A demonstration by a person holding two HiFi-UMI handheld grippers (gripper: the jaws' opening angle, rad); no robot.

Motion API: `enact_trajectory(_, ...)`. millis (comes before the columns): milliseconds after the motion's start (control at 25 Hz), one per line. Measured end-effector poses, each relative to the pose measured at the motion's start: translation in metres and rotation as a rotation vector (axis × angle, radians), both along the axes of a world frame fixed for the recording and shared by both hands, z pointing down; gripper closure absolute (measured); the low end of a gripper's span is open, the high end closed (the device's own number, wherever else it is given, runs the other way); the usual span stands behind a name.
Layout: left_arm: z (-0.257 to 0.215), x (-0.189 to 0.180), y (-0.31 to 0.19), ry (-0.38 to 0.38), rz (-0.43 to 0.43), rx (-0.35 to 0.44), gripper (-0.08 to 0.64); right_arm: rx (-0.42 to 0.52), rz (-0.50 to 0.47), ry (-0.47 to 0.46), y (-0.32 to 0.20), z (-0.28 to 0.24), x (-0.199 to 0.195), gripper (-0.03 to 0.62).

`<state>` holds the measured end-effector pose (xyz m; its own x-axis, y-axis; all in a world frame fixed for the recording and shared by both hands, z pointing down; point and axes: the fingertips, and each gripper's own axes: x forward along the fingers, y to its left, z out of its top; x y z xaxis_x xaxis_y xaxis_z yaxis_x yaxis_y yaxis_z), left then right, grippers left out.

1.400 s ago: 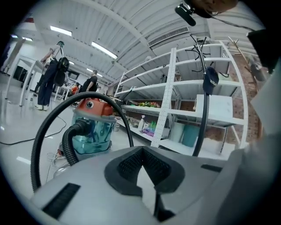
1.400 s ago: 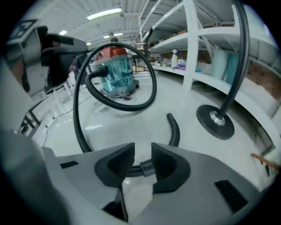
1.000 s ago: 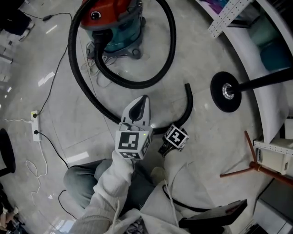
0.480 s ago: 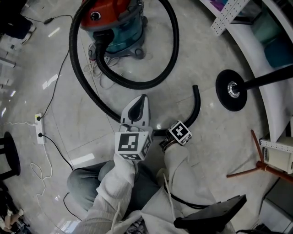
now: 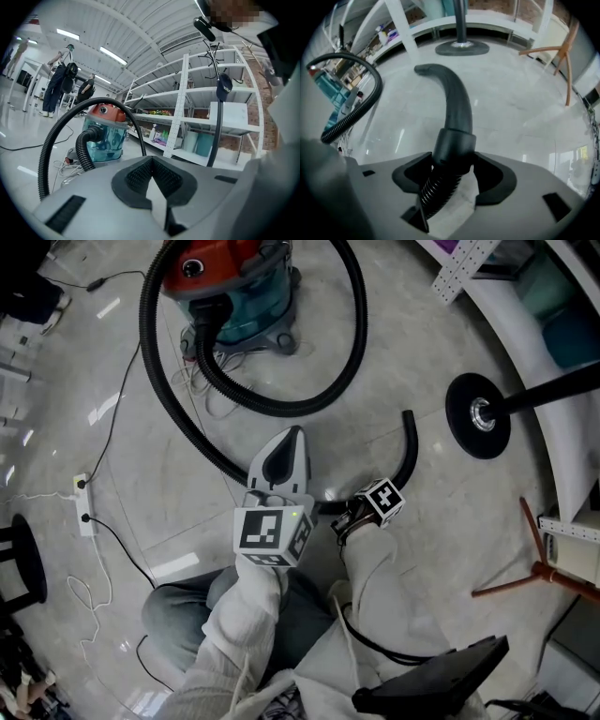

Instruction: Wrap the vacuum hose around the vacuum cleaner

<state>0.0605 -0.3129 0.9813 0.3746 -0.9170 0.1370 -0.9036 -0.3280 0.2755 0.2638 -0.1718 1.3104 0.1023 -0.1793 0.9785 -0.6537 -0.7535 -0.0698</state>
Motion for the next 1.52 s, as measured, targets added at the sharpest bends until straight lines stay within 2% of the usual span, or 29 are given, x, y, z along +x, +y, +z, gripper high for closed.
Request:
enact_trajectory(160,0.0,0.001,0.001,0.014,0.002,0.0,0.557,0.016,0.022,0.021,0.001,0.001,0.001,0.328)
enact_trajectory(280,0.001,0.001,0.001,0.016,0.007,0.003,0.557,0.02,-0.001,0.06,0.0,-0.002,0.005,0.328)
enact_trajectory(440,0.002,-0.002,-0.002,0.028,-0.001,-0.002,0.557,0.059,-0.014,0.055,-0.003,-0.004,0.007,0.33)
enact_trajectory(520,0.001,-0.004,-0.005,0.044,-0.015,-0.001,0.558,0.154,-0.051,0.093,-0.009,-0.019,0.008,0.331)
enact_trajectory(640,0.0,-0.006,-0.008,0.053,-0.025,-0.001,0.557,0.384,-0.144,0.171,-0.032,-0.054,0.003,0.333)
enact_trajectory(720,0.0,-0.004,-0.01,0.038,-0.025,0.0,0.558,0.523,-0.21,0.192,-0.053,-0.083,-0.003,0.333)
enact_trajectory(880,-0.004,-0.012,-0.015,0.023,-0.068,-0.009,0.558,0.673,-0.316,0.219,-0.086,-0.138,-0.011,0.334)
enact_trajectory(1000,-0.029,-0.029,-0.022,0.038,-0.113,-0.045,0.557,0.725,-0.396,0.258,-0.112,-0.198,-0.015,0.336)
enact_trajectory(1120,-0.082,-0.052,-0.019,0.034,-0.147,-0.084,0.558,0.777,-0.45,0.31,-0.128,-0.29,-0.019,0.337)
enact_trajectory(1360,-0.249,-0.086,-0.012,0.044,-0.22,-0.073,0.558,0.919,-0.638,0.423,-0.148,-0.513,-0.045,0.337)
enact_trajectory(1520,-0.361,-0.107,0.0,0.033,-0.24,-0.072,0.558,0.951,-0.739,0.469,-0.153,-0.642,-0.068,0.337)
